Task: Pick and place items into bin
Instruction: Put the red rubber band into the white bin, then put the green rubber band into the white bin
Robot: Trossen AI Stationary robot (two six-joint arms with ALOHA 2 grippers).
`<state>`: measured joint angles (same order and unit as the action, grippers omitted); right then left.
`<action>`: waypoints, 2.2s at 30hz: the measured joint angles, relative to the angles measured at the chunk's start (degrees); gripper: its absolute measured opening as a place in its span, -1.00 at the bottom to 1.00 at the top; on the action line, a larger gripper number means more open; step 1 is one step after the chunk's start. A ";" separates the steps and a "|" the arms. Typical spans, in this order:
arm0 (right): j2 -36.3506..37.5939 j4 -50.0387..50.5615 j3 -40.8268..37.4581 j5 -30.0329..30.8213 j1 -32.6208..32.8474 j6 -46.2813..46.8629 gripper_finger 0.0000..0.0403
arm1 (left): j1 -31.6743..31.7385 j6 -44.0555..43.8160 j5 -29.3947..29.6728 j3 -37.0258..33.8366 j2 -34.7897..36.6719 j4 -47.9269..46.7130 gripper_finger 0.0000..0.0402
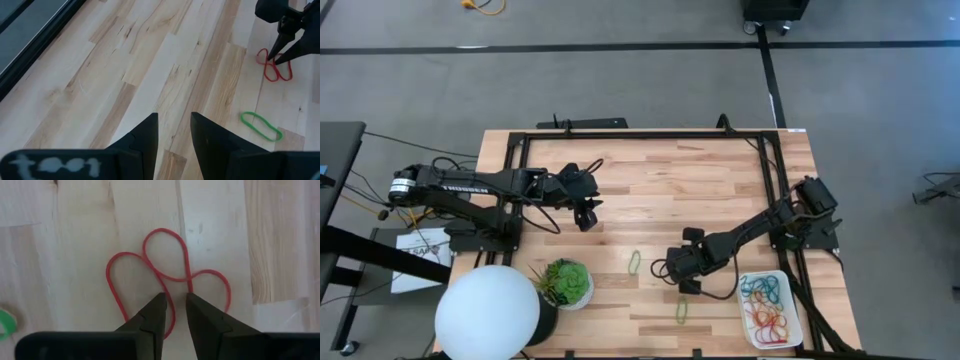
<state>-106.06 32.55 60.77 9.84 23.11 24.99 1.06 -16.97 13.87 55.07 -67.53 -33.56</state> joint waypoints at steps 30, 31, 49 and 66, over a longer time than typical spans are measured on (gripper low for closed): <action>9.25 48.63 17.81 -32.34 7.47 22.09 -0.99 | -0.02 -0.11 -0.01 0.02 0.02 0.07 -0.48; 10.52 48.95 17.73 -33.08 9.42 23.92 -0.99 | -0.01 -0.08 -0.01 0.02 0.02 0.03 -0.48; 14.79 47.60 17.53 -20.01 39.29 66.64 -0.97 | -0.02 -0.11 -0.02 0.02 0.02 0.02 -0.48; 9.20 46.60 17.53 -20.26 30.44 55.03 -0.73 | -0.02 0.00 0.00 0.02 0.02 0.02 -0.48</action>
<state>-96.86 79.16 78.30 -10.43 53.55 80.02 1.04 -16.97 13.87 55.09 -67.51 -33.54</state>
